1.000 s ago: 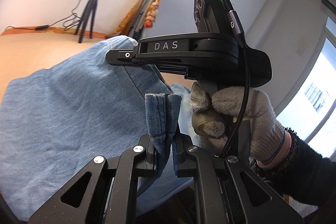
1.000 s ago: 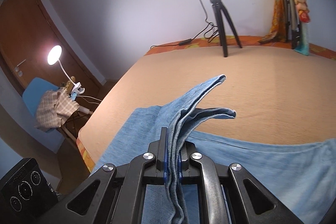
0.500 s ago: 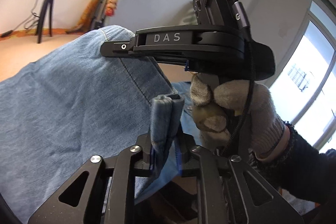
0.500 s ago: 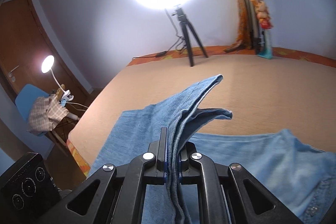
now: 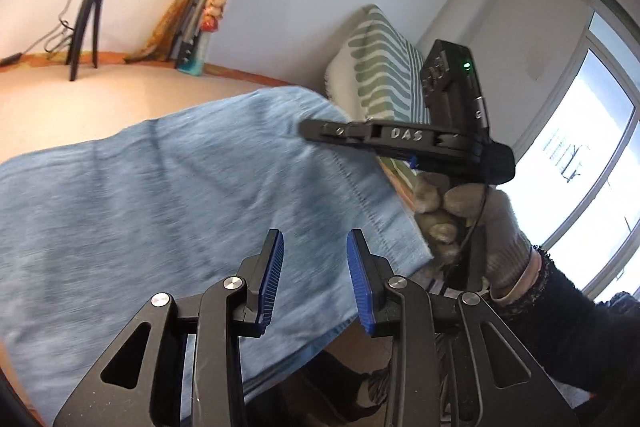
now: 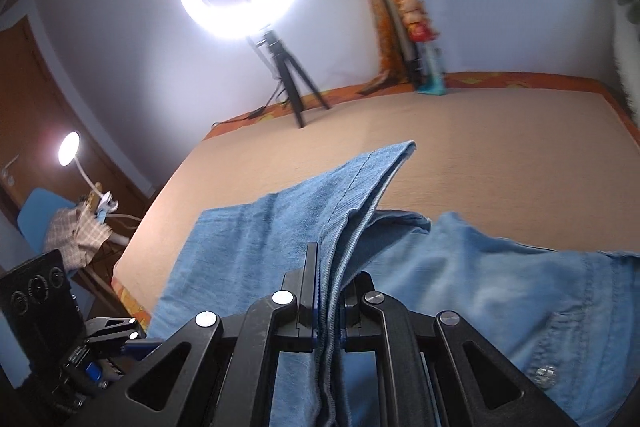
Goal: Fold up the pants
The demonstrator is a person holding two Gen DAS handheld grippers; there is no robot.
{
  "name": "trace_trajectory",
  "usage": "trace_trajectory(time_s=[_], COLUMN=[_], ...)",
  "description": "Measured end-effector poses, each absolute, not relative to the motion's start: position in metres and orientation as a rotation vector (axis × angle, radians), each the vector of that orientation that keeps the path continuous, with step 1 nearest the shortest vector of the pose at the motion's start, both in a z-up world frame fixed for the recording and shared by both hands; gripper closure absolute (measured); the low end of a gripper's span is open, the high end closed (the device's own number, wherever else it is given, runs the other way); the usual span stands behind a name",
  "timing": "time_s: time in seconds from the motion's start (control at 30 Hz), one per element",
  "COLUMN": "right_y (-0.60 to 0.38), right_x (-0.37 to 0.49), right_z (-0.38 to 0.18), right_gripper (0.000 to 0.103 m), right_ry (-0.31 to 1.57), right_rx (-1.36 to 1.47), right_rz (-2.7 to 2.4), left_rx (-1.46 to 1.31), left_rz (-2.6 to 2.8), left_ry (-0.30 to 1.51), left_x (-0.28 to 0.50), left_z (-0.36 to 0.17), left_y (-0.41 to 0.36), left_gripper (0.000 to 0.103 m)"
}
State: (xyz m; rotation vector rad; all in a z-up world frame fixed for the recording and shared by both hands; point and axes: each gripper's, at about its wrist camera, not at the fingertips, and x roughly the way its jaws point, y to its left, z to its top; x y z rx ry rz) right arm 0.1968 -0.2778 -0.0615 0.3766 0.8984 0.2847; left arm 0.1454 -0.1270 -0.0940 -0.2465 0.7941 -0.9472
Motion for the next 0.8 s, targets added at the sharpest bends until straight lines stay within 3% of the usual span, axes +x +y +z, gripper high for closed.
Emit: trace_trajectory(time_s=[0.3,0.57,0.8], right_y=[-0.345,-0.417,-0.424], right_x=[0.171,0.15,0.158], right_z=[-0.054,-0.059,-0.087], right_gripper=[0.099,0.099,0.099], right_ry=[0.884,0.895,0.988], right_rx=[0.362,0.384,0.323], right_rz=[0.163,0.038,0.011], left_rx=[-0.172,-0.189,-0.148], left_rz=[-0.967,-0.854,-0.747], left_ry=[0.797,0.837,0.935], left_x=[0.144,0.158,0.164], left_z=[-0.093,-0.109,-0.145], left_y=[-0.156,-0.128,-0.109], left_gripper=[0.072,0.072,0.072])
